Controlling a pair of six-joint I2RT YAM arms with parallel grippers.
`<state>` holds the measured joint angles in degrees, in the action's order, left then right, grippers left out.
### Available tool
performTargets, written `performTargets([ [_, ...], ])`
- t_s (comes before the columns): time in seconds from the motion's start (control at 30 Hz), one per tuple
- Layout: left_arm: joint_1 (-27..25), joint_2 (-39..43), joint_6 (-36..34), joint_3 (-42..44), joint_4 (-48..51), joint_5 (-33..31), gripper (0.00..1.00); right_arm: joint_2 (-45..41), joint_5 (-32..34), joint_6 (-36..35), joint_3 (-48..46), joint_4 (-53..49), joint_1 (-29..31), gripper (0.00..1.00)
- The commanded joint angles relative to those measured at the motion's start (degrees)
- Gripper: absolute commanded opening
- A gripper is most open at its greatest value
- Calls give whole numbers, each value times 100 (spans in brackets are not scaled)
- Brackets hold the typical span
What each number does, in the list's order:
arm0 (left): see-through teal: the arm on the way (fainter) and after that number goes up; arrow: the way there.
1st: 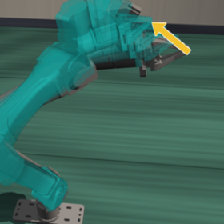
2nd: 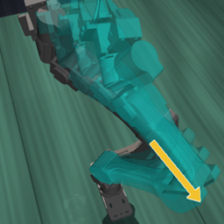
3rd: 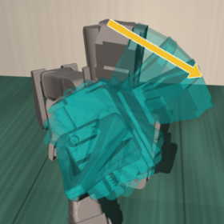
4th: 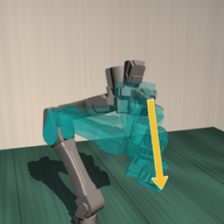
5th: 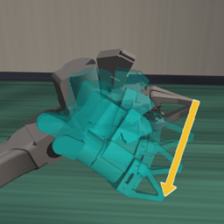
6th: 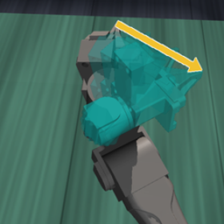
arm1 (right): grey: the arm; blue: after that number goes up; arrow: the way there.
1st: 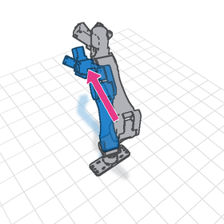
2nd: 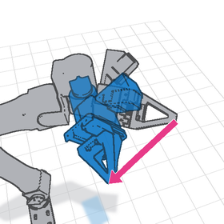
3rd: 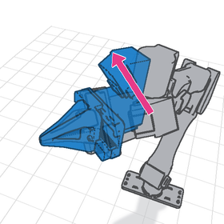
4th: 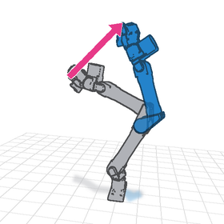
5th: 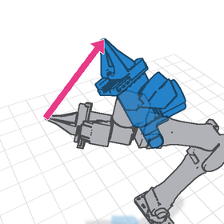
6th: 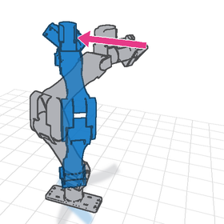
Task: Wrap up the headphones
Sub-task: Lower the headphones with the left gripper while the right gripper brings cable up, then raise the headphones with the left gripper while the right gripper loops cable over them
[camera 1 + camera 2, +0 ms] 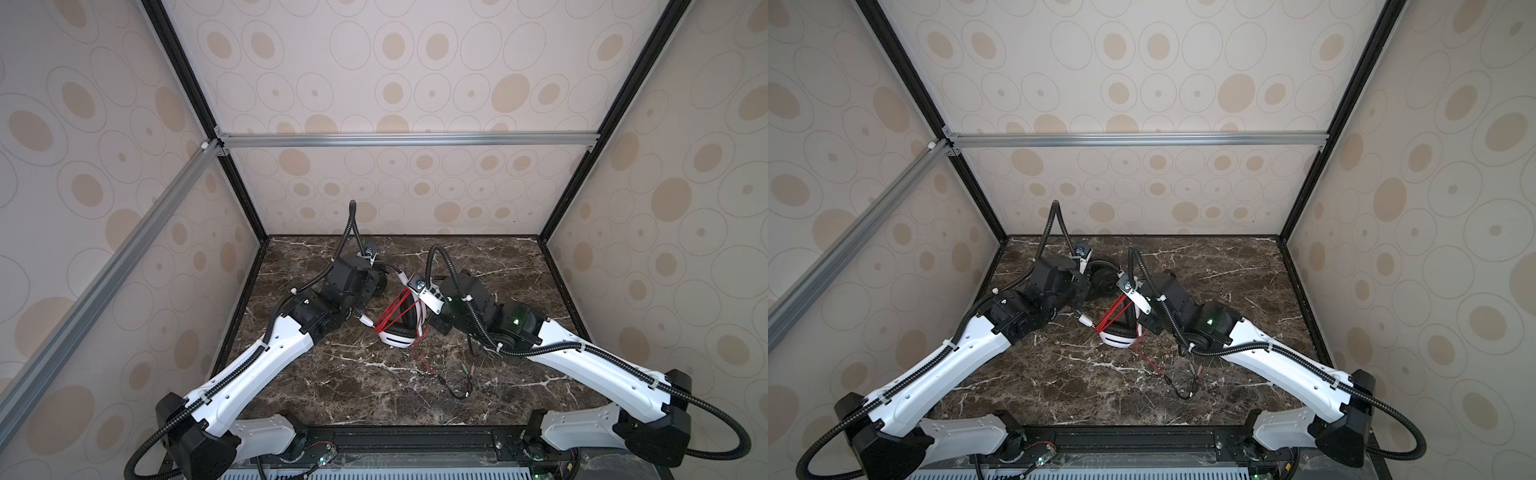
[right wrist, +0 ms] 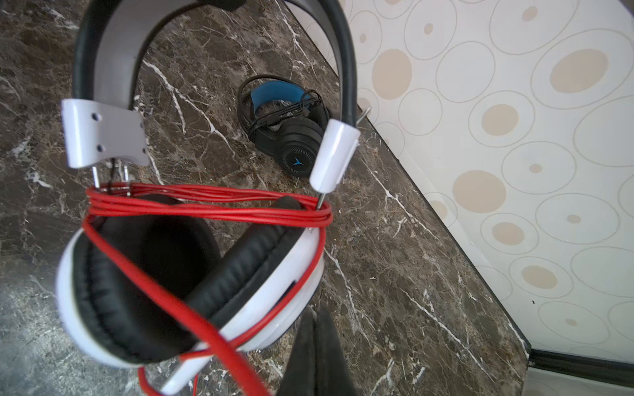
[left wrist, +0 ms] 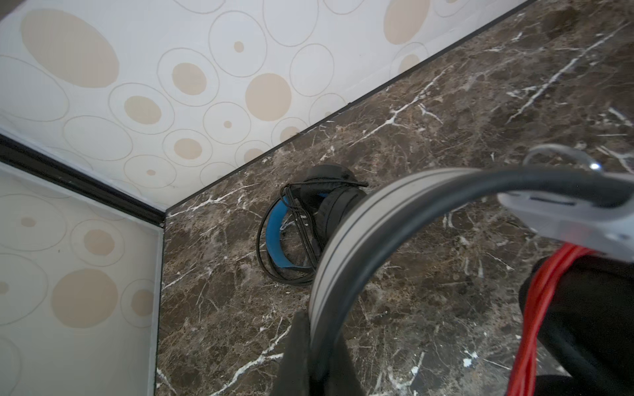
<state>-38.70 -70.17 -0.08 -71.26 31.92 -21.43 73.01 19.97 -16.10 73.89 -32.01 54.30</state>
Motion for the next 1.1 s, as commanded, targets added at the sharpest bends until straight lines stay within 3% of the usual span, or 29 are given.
performTargets([
  [0.0,-36,156,-123,-61,-4,677,0,-23,142,-202,240,-142,-198,3],
  [0.3,-39,210,-107,-397,287,1194,0,-84,-35,-508,190,-284,-605,5],
  [0.6,-44,170,-53,-978,629,535,0,-116,-206,-639,214,-316,-695,7],
  [0.87,-61,128,22,-1198,674,1615,0,-125,-145,-629,206,-255,-777,9],
  [1.07,-63,82,260,-1353,724,2407,0,-274,-798,-6,-101,92,-1271,10],
])
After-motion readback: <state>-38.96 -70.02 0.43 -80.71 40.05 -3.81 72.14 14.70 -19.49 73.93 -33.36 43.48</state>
